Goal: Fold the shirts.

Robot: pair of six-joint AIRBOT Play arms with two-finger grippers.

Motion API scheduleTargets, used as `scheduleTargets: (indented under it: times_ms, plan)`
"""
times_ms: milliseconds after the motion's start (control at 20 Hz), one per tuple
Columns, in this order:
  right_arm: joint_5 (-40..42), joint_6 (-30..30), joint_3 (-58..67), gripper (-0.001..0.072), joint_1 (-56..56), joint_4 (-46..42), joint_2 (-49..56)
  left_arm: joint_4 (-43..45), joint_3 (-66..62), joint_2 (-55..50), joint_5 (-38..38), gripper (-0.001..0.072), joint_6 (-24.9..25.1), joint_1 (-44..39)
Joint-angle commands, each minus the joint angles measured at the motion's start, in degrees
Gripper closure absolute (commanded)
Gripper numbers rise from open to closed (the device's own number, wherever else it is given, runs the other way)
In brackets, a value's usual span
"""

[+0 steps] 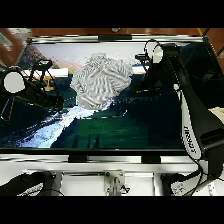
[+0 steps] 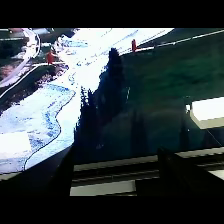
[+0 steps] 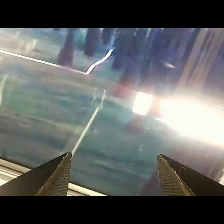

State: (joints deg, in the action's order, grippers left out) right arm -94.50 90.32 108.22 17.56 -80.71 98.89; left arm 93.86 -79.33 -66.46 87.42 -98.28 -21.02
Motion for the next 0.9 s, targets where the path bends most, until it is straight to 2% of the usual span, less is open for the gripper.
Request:
scheduleTargets:
  times_ms: [0, 550, 600, 650, 700, 850]
  plan:
    - [0.00, 0.02, 0.02, 0.0056, 0.04, 0.02, 0.04, 0.00, 0.02, 0.04, -0.02, 0.0105, 0.02, -0.02]
    - [0.00, 0.00, 0.02, 0.0056, 0.04, 0.02, 0.04, 0.00, 0.02, 0.04, -0.02, 0.0105, 0.00, -0.02]
    - [0.00, -0.02, 0.02, 0.0056, 0.04, -0.02, 0.04, 0.52, 0.02, 0.04, -0.07, 0.0105, 2.40, -0.02]
    - [0.02, 0.00, 0.02, 0.0057, 0.04, -0.02, 0.04, 1.92, 0.02, 0.04, -0.22, 0.0105, 9.03, 0.09]
    - [0.00, 0.00, 0.02, 0.0056, 0.04, 0.02, 0.04, 2.23, 0.02, 0.04, -0.50, 0.0105, 13.16, 0.28]
    - [0.00, 0.02, 0.02, 0.0056, 0.04, 0.02, 0.04, 2.12, 0.02, 0.04, -1.14, 0.0104, 14.27, 0.28]
